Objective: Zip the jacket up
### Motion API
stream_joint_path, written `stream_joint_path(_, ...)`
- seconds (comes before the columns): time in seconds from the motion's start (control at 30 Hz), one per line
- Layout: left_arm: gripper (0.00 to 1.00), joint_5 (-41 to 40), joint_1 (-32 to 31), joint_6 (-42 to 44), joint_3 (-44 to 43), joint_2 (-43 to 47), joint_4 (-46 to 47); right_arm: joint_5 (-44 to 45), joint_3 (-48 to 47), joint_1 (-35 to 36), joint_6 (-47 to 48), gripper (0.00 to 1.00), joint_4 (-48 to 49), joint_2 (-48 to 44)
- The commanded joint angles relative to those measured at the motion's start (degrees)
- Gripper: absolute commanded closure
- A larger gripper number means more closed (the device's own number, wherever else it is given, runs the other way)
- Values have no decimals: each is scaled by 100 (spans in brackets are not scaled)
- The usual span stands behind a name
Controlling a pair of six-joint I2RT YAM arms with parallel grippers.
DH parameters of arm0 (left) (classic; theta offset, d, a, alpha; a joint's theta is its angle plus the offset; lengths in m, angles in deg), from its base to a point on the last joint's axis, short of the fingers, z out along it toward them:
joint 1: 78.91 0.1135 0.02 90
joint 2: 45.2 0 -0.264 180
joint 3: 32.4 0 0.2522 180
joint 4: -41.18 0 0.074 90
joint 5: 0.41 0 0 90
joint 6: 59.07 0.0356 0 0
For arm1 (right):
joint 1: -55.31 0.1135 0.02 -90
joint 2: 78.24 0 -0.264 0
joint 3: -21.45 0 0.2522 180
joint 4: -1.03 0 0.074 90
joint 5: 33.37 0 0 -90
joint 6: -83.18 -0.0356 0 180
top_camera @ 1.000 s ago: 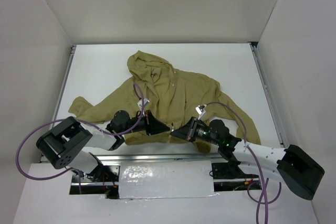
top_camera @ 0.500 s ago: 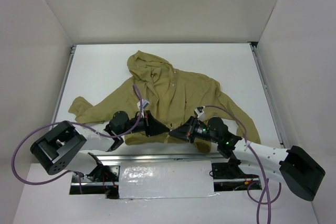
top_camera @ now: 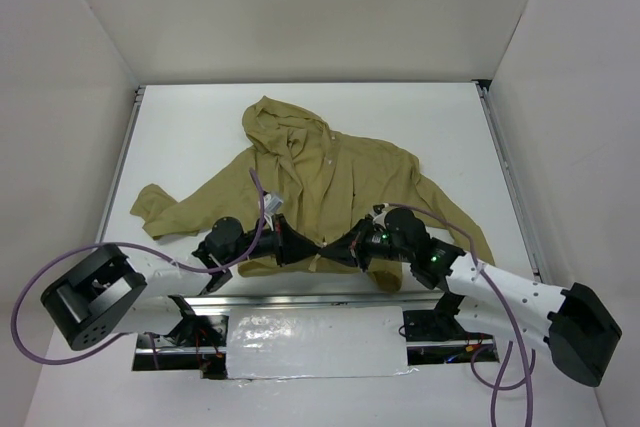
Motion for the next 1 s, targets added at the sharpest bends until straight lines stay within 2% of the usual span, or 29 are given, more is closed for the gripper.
stream_joint_path(0.0, 100, -33, -149, 297, 51, 169, 33, 407, -485, 46, -494, 100, -1330, -226)
stream_joint_path(0.1, 100, -60, -245, 359, 122, 204, 50, 381, -320, 46, -1116, 100, -1395, -305)
stream_joint_path(0.37, 100, -227, -667, 447, 332, 177, 207, 126, 50, 54, -2234, 100, -746, -253)
stream_joint_path(0.63, 100, -578, -940, 473, 535, 309, 15, 100, 173, 28, -2728, 100, -24, -60)
stream_joint_path(0.8, 100, -859, -993, 526, 614, 380, -213, 196, 331, 19, -3202, 100, 828, 151)
stream_joint_path(0.97, 100, -1281, -1028, 596, 666, 503, -565, 301, 191, -51, -3369, 100, 943, 204)
